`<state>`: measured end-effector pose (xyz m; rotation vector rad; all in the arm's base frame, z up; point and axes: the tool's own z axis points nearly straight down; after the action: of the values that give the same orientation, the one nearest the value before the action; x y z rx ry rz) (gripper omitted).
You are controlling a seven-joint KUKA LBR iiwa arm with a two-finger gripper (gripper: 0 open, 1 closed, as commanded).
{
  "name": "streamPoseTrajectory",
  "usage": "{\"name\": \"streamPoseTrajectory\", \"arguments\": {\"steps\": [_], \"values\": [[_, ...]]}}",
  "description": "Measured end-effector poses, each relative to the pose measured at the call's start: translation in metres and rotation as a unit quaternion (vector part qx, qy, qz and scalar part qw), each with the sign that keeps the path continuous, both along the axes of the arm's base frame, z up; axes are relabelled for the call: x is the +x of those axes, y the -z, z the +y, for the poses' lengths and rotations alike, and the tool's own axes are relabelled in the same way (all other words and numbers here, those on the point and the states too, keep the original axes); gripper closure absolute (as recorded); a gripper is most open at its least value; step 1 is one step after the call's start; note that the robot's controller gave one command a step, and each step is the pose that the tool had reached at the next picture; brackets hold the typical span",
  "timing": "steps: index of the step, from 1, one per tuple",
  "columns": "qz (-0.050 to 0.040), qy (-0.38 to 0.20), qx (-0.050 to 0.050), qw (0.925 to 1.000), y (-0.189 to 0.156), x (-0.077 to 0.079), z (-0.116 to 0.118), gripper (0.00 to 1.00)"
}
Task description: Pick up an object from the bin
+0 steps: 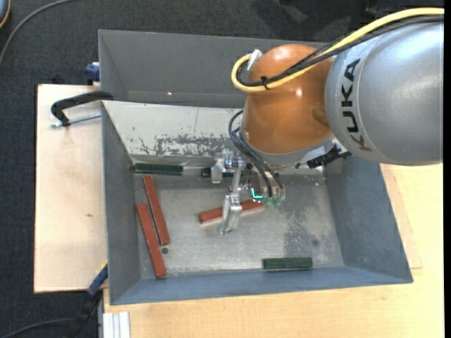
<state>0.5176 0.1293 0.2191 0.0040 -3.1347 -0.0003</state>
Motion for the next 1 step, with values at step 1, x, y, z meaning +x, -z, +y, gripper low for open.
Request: {"name": "streamPoseTrajectory", "arguments": {"steps": [1], "values": [[-0.0007,-0.086,0.0,0.9963,0.1524,0.043,-0.0756,0.0]]}}
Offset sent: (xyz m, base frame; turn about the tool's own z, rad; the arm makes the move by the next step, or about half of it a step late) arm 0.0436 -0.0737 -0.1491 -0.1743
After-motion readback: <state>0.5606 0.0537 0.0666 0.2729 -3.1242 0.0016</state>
